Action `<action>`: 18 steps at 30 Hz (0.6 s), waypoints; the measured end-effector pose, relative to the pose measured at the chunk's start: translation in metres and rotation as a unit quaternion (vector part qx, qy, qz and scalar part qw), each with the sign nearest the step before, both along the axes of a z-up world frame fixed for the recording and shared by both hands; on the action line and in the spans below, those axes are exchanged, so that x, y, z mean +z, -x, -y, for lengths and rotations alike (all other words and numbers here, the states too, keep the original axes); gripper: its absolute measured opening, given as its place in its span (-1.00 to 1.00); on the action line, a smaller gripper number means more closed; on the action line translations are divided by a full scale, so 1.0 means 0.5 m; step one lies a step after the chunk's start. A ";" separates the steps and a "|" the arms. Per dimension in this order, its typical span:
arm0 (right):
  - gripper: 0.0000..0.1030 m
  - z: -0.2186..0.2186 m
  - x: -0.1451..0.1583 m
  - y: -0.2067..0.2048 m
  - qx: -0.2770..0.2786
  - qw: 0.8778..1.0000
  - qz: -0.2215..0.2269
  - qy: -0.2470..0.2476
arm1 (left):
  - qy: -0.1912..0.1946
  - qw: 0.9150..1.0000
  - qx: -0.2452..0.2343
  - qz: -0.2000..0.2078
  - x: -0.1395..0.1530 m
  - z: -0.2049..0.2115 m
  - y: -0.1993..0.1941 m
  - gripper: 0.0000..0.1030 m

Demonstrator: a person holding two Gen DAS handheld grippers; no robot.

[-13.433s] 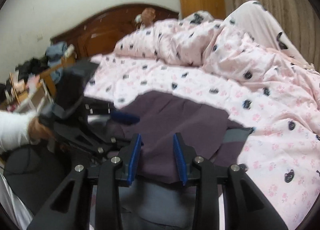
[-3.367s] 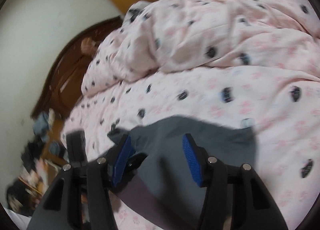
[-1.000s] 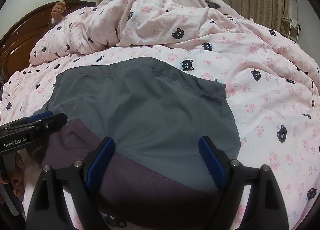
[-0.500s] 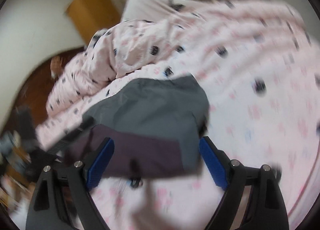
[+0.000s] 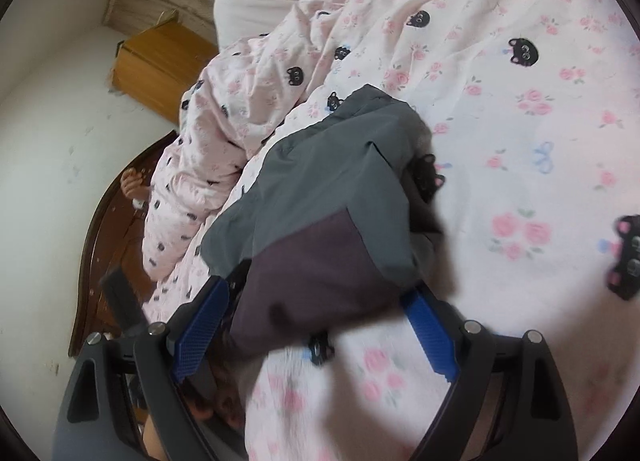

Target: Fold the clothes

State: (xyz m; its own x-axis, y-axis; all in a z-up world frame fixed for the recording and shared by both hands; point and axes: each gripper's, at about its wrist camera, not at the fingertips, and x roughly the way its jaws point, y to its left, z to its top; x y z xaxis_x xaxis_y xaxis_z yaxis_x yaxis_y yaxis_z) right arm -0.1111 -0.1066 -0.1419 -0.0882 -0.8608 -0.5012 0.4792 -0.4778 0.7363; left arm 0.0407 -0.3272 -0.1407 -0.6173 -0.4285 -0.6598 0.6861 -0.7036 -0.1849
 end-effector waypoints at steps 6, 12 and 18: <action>0.74 0.055 0.002 0.012 -0.031 0.999 0.015 0.018 | -0.001 1.000 -0.002 -0.003 0.000 0.000 -0.001 0.28; -0.14 0.089 0.027 0.014 -0.041 0.999 -0.012 0.010 | -0.002 1.000 -0.002 0.003 -0.002 0.003 0.003 0.26; -0.42 0.088 0.046 0.012 -0.036 0.998 -0.042 -0.004 | 0.010 1.000 0.005 -0.026 0.027 0.000 -0.009 0.24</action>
State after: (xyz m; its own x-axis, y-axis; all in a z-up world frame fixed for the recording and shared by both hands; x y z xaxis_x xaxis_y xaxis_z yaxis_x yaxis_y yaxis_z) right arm -0.1173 -0.1507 -0.1191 -0.1915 -0.8468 -0.4963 0.5033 -0.5188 0.6910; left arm 0.0454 -0.3272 -0.1270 -0.6463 -0.4471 -0.6185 0.6826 -0.7009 -0.2066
